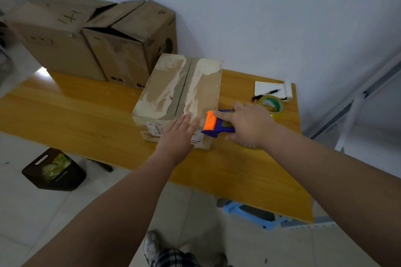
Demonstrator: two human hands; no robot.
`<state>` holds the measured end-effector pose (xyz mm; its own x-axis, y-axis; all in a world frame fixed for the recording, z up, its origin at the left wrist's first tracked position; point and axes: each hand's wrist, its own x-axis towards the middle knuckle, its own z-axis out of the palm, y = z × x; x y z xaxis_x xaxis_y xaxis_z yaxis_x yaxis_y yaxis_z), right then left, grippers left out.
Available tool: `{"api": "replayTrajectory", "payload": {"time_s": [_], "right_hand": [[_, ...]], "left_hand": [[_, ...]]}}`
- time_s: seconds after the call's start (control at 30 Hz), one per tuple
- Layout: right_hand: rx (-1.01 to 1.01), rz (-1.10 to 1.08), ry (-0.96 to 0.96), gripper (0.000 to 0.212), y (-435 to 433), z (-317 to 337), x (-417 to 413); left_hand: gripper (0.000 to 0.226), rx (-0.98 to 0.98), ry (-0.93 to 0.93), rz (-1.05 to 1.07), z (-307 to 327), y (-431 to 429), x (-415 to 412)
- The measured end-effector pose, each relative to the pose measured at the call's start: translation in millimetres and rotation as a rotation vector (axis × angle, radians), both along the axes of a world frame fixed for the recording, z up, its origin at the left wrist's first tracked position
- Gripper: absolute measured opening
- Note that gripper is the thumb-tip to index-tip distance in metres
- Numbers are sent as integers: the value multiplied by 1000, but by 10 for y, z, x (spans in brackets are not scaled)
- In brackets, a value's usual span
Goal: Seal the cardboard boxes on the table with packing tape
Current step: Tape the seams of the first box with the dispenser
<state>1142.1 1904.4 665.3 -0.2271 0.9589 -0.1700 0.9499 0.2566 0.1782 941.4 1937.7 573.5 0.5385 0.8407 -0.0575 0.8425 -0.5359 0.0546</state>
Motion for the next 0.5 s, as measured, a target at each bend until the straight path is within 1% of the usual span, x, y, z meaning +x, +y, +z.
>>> {"api": "replayTrajectory", "payload": {"time_s": [0.07, 0.2, 0.33, 0.5], "right_hand": [[13, 8, 8, 75, -68, 73, 200], [34, -28, -66, 76, -279, 142, 641], [54, -18, -72, 73, -349, 20, 663], [83, -40, -46, 71, -397, -106, 722]], "left_hand": [[78, -5, 15, -1, 12, 4, 3], [74, -23, 31, 15, 32, 3, 50], [72, -28, 77, 30, 52, -23, 101], [76, 9, 165, 40, 60, -50, 244]]}}
